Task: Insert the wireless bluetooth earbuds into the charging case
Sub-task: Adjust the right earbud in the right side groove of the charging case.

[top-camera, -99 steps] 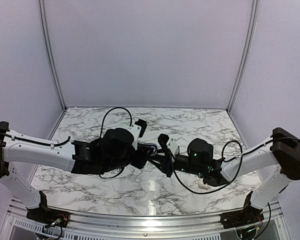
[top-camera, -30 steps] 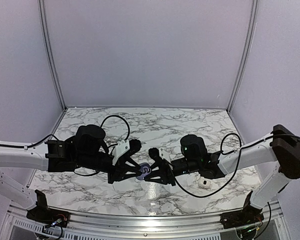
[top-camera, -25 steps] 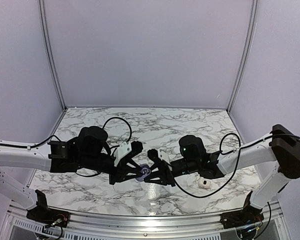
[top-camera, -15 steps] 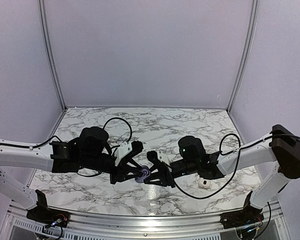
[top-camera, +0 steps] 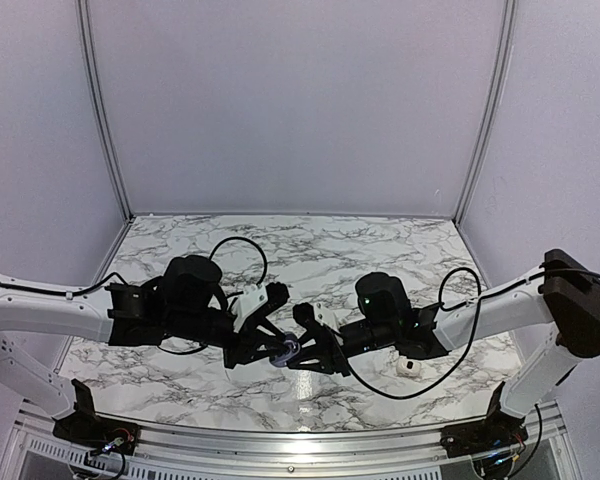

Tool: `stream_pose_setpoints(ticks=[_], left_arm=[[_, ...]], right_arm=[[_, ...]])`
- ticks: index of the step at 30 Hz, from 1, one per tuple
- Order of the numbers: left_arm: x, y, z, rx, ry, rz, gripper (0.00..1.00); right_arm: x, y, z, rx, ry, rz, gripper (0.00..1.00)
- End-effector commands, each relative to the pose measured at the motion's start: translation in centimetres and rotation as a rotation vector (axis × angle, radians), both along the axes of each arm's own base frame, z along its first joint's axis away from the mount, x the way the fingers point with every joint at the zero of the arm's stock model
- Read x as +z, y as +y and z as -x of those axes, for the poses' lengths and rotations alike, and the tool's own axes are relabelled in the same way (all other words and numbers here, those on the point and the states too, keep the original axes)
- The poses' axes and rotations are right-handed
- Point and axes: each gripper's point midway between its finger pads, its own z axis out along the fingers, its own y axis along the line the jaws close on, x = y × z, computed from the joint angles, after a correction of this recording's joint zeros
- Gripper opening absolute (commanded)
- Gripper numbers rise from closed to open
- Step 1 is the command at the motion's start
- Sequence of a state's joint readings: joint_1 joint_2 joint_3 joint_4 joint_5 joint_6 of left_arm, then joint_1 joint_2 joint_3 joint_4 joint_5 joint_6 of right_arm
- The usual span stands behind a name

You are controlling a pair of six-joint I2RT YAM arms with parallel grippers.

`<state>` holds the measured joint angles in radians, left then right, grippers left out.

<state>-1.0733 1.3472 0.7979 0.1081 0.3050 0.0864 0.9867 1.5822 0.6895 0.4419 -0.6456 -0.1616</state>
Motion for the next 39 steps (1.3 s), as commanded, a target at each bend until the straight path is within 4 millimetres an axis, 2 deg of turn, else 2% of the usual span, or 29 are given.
stream_pose_setpoints(ticks=[1, 12, 27, 39], left_arm=[[-0.5, 0.0, -0.4, 0.017, 0.001, 0.001, 0.25], [-0.8, -0.2, -0.2, -0.007, 0.010, -0.012, 0.20], [-1.1, -0.2, 0.3, -0.035, 0.010, -0.016, 0.02], [-2.1, -0.3, 1.1, -0.063, 0.001, -0.043, 0.00]], right_arm=[[1.3, 0.9, 0.3, 0.031, -0.029, -0.027, 0.00], [1.3, 1.0, 0.7, 0.047, -0.021, -0.026, 0.00], [1.6, 1.1, 1.3, 0.079, 0.019, -0.048, 0.00], [2.7, 1.0, 1.1, 0.082, 0.066, -0.099, 0.00]])
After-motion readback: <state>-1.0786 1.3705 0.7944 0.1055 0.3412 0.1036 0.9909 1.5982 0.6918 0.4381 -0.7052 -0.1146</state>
